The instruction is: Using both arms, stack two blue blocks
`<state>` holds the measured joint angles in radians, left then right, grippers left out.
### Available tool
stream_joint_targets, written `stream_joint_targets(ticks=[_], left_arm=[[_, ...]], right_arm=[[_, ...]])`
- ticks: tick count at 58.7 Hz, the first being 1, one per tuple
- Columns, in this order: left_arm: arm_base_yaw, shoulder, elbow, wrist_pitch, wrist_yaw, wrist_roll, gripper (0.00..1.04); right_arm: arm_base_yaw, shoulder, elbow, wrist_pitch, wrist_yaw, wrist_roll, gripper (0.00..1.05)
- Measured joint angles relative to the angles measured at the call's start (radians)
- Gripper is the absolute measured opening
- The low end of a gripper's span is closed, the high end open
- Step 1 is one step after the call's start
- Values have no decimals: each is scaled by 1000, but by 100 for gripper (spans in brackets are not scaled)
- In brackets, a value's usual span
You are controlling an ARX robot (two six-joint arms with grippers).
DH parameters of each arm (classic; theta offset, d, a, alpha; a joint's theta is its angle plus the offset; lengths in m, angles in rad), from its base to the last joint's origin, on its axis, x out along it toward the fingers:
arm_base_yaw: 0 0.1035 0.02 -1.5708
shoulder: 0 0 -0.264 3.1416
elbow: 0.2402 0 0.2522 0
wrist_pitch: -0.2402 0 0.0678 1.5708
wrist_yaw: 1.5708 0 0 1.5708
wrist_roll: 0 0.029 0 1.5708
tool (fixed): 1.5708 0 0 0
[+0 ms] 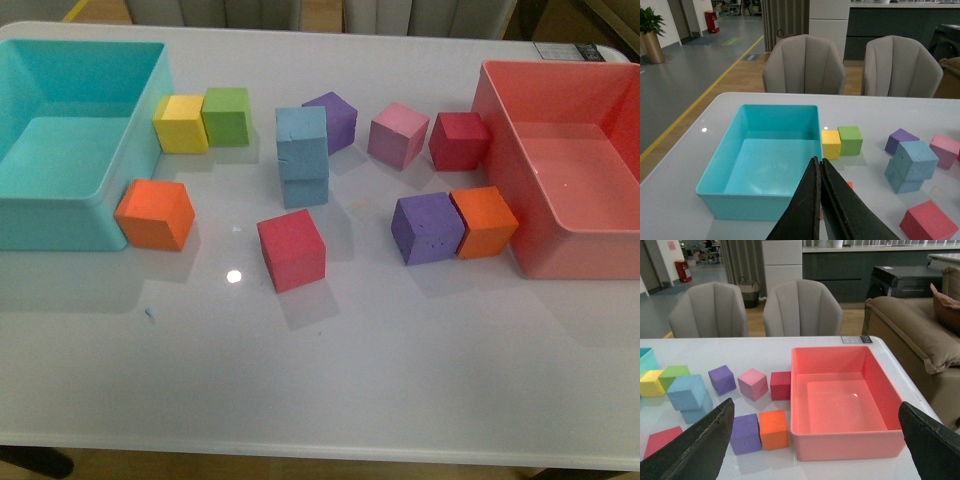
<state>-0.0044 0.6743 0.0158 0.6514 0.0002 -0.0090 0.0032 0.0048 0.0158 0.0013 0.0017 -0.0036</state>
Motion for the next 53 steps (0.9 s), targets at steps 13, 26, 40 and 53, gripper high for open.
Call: stream_joint_targets(ticks=[13, 26, 40, 53], left_arm=[[0, -148, -1, -130, 0, 0, 2], [0, -277, -1, -256, 0, 0, 2], [0, -380, -1, -357, 0, 0, 2], [0, -452, -1, -427, 0, 0, 2]], right_arm=[[0, 0, 0, 0, 0, 0, 96], [0, 0, 0, 0, 0, 0, 96], [0, 0, 0, 0, 0, 0, 96], [0, 0, 0, 0, 0, 0, 96]])
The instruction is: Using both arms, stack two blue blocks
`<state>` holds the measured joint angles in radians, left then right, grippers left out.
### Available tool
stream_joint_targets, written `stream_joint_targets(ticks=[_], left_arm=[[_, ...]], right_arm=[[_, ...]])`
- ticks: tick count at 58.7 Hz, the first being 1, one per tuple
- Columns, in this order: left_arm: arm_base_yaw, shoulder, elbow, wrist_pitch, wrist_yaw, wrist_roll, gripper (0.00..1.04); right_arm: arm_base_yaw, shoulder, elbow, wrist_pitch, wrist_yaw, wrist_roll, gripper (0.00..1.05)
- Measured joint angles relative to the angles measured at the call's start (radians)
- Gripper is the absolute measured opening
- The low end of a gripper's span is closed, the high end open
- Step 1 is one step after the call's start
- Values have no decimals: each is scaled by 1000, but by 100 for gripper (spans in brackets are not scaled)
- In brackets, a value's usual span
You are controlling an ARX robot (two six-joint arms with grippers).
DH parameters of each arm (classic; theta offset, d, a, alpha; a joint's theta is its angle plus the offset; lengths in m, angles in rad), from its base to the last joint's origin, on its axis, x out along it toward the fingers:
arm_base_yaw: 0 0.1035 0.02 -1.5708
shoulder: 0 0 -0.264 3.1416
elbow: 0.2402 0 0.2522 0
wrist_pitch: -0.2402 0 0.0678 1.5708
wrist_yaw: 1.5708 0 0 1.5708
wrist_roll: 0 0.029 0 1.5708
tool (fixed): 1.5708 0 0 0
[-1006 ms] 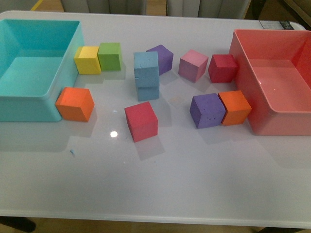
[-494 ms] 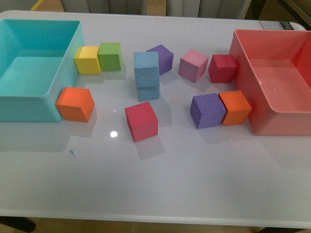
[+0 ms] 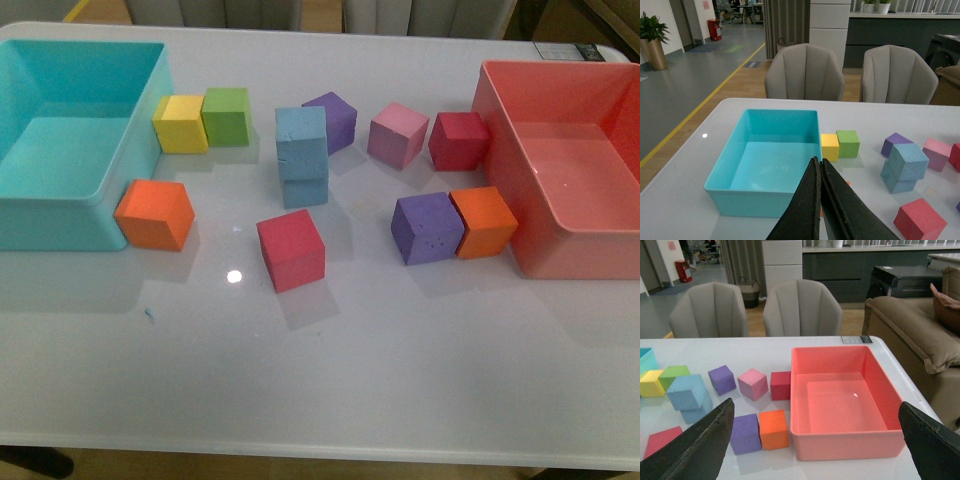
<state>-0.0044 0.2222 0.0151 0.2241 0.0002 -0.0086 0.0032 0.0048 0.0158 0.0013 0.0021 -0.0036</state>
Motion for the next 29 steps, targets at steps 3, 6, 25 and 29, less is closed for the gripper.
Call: stream_joint_targets(ticks=[3, 6, 25, 29], left_arm=[[0, -13, 0, -13, 0, 0, 2], [0, -27, 0, -26, 0, 0, 2], [0, -216, 0, -221, 0, 1, 2], [0, -216, 0, -222, 0, 1, 2]], right_arm=[[0, 0, 0, 0, 0, 0, 96], [0, 0, 0, 0, 0, 0, 96], [0, 0, 0, 0, 0, 0, 96], [0, 0, 0, 0, 0, 0, 96]])
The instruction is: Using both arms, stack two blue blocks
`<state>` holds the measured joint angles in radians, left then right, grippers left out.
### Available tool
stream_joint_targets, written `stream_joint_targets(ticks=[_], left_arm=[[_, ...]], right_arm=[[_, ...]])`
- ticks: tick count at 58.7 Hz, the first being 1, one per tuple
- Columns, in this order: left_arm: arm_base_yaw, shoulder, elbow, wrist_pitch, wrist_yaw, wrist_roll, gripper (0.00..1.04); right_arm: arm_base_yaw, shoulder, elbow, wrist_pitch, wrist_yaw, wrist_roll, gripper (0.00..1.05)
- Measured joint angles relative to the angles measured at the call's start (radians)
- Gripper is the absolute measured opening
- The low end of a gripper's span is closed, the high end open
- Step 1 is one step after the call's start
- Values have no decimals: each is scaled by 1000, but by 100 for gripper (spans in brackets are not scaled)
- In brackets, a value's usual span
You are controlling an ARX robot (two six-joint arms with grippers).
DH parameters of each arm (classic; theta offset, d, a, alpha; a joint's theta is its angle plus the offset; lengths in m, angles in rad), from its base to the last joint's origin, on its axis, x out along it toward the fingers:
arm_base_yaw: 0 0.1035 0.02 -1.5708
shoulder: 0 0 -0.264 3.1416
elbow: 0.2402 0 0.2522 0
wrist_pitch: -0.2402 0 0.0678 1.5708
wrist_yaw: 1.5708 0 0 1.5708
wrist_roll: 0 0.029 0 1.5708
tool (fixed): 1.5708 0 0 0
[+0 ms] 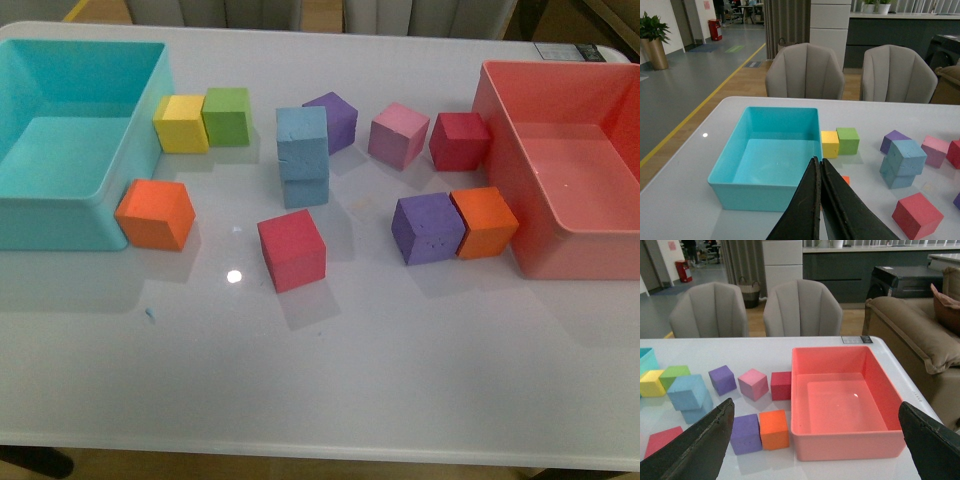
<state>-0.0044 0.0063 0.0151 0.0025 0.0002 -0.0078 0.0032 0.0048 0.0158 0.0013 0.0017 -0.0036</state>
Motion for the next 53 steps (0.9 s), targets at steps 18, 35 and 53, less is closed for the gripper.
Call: stream_joint_targets(ticks=[18, 35, 53], left_arm=[[0, 0, 0, 0, 0, 0, 15], [0, 0, 0, 0, 0, 0, 73], [0, 0, 0, 0, 0, 2, 96]], right_arm=[[0, 0, 0, 0, 0, 0, 96], [0, 0, 0, 0, 0, 0, 96], [0, 0, 0, 0, 0, 0, 96]])
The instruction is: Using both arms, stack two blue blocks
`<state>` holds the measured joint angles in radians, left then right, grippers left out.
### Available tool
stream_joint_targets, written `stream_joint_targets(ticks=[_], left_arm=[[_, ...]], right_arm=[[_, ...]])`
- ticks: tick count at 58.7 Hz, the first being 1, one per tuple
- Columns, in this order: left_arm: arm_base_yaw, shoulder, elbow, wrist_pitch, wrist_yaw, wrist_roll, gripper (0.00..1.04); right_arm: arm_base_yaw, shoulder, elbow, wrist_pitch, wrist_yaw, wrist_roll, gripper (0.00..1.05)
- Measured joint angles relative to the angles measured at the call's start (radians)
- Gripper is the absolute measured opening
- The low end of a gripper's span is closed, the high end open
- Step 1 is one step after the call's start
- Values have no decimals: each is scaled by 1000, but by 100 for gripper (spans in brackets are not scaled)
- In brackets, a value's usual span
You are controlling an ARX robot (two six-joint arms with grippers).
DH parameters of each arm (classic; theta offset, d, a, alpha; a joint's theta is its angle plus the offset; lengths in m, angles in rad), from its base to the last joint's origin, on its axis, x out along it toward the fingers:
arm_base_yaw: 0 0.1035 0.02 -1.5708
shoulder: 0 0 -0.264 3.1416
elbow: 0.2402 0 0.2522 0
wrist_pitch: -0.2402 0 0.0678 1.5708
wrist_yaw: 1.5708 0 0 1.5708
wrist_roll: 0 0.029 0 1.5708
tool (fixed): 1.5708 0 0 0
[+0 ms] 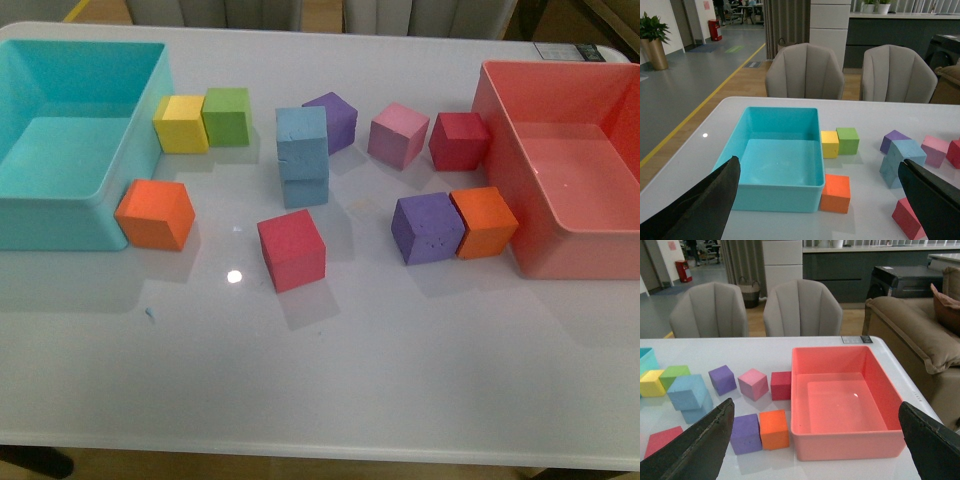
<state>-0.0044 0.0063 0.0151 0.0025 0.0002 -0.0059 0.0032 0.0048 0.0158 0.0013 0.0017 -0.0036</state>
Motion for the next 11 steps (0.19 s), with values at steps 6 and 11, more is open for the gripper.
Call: stream_joint_targets(ticks=[6, 11], left_arm=[[0, 0, 0, 0, 0, 0, 96], [0, 0, 0, 0, 0, 0, 96]], right_arm=[[0, 0, 0, 0, 0, 0, 96], [0, 0, 0, 0, 0, 0, 96]])
